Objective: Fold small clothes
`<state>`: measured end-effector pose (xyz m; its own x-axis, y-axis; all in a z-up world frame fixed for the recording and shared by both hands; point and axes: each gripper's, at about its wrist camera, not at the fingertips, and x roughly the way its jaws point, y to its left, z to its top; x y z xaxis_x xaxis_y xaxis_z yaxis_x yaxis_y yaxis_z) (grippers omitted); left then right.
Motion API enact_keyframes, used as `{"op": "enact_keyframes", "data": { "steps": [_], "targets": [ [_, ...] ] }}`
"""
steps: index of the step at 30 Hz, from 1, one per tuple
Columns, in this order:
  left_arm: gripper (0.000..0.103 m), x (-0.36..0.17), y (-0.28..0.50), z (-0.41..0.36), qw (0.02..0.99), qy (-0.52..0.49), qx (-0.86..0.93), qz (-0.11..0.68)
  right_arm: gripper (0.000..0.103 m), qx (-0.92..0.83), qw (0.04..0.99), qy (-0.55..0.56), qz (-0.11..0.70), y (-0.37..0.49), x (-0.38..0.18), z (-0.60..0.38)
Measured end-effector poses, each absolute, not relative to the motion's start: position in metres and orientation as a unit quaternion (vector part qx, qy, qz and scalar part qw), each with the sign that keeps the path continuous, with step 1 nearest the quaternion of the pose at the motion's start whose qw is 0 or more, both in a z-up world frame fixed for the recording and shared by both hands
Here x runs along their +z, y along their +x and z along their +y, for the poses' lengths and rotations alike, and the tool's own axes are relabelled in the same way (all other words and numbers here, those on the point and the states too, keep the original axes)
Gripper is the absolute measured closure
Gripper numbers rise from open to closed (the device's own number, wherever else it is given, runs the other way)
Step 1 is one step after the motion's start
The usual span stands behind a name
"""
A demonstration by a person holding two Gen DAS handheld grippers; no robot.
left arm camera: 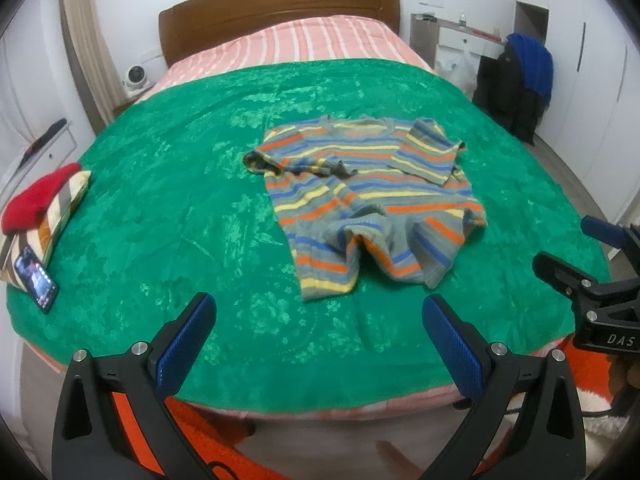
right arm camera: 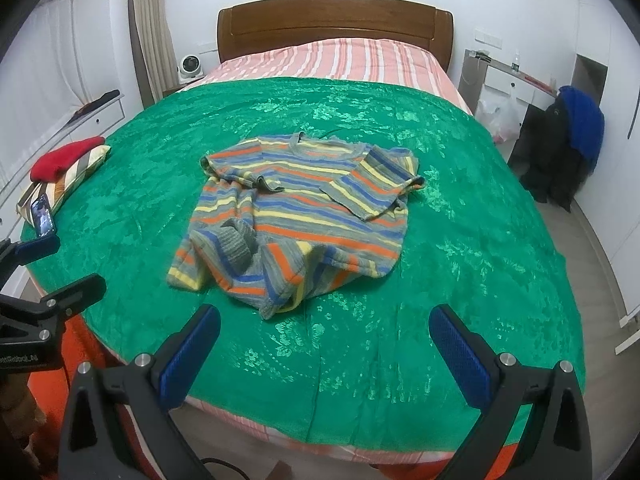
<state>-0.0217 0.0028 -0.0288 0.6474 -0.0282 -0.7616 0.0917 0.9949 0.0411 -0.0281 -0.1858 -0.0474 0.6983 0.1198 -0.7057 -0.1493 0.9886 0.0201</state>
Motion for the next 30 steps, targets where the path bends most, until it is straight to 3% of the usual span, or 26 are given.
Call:
{"op": "enact_keyframes", "data": {
  "steps": [30],
  "targets": [
    [0.0, -0.0355, -0.0218, 0.0004, 0.9, 0.032, -0.03, 0.433, 0.0, 0.086, 0.916, -0.021, 0.391, -0.0284, -0.0505, -0.1809]
  ]
}}
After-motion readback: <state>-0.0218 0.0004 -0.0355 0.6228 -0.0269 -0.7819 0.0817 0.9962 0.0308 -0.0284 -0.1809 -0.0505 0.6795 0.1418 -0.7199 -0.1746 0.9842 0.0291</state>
